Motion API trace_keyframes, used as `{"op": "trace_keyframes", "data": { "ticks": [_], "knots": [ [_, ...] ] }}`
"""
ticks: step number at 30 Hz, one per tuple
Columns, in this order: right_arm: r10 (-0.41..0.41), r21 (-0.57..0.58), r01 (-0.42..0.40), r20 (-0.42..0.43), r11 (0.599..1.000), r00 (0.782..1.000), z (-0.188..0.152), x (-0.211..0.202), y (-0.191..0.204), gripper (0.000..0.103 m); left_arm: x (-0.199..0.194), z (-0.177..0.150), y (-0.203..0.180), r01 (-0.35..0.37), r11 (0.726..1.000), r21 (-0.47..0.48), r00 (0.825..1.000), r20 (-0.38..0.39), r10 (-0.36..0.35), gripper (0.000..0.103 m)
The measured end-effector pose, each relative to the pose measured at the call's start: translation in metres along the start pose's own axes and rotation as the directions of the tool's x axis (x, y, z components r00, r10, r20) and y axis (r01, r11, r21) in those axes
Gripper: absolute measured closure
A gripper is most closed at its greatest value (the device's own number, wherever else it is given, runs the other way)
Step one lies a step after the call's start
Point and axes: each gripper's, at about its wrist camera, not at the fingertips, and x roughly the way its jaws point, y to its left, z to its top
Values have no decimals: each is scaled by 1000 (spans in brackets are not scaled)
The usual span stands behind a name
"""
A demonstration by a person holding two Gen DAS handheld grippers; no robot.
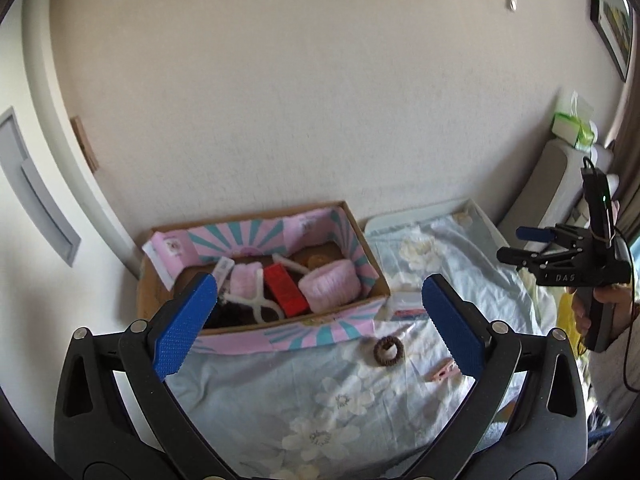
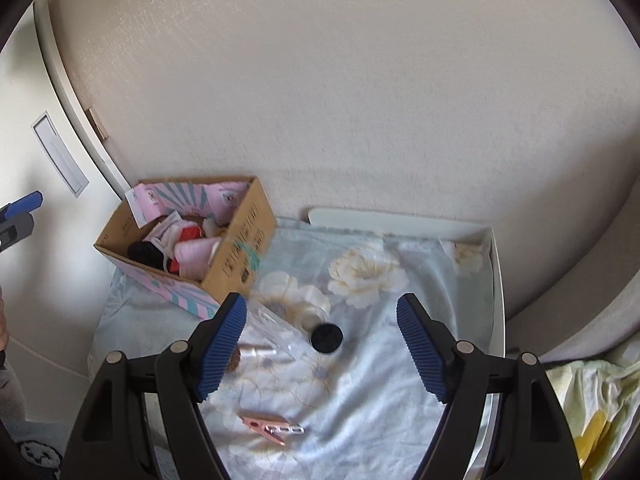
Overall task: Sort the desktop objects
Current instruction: 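Move both grippers back over the remaining items on the bed, then grasp the brown hair tie with left gripper while right grasps black round cap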
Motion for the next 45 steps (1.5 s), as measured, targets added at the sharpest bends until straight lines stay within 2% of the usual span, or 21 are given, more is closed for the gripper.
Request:
{"op": "trace_keyframes", "data": {
  "ticks": [3, 9, 18, 25, 29, 35, 41, 42, 44, 45],
  "knots": [
    [0, 26, 1, -30, 1000, 1000, -11, 8, -10, 29, 27, -18, -10, -13, 1000, 22, 997, -70, 15, 1],
    [25, 54, -21, -77, 998, 997, -26, 22, -23, 29, 77, -56, -33, -28, 997, 72, 979, -197, 42, 1],
    [27, -47, -36, -177, 998, 984, -40, 69, -24, 29, 143, -97, -75, 52, 992, 118, 956, -292, -15, 1],
    [83, -77, -104, -239, 992, 967, -43, 114, -22, 29, 185, -111, -82, 19, 997, 69, 928, -373, 8, 1],
    [62, -112, -97, -279, 989, 958, -43, 133, -23, 29, 197, -115, -78, 10, 1000, 19, 918, -397, -1, 1],
    [68, -146, -116, -298, 982, 952, -43, 144, -24, 29, 200, -113, -78, -6, 1000, -5, 929, -370, 4, 1],
    [72, -165, -126, -299, 978, 951, -42, 148, -21, 29, 205, -113, -84, -9, 1000, 8, 930, -366, 11, 2],
    [73, -167, -128, -301, 978, 951, -42, 149, -21, 30, 205, -113, -85, -10, 1000, 12, 931, -365, 14, 4],
    [84, -165, -141, -311, 976, 947, -42, 152, -22, 39, 204, -114, -85, -10, 1000, 9, 930, -367, 12, 15],
    [86, -166, -145, -317, 975, 945, -42, 154, -22, 44, 205, -115, -85, -8, 1000, 3, 929, -371, 8, 24]
  ]
}}
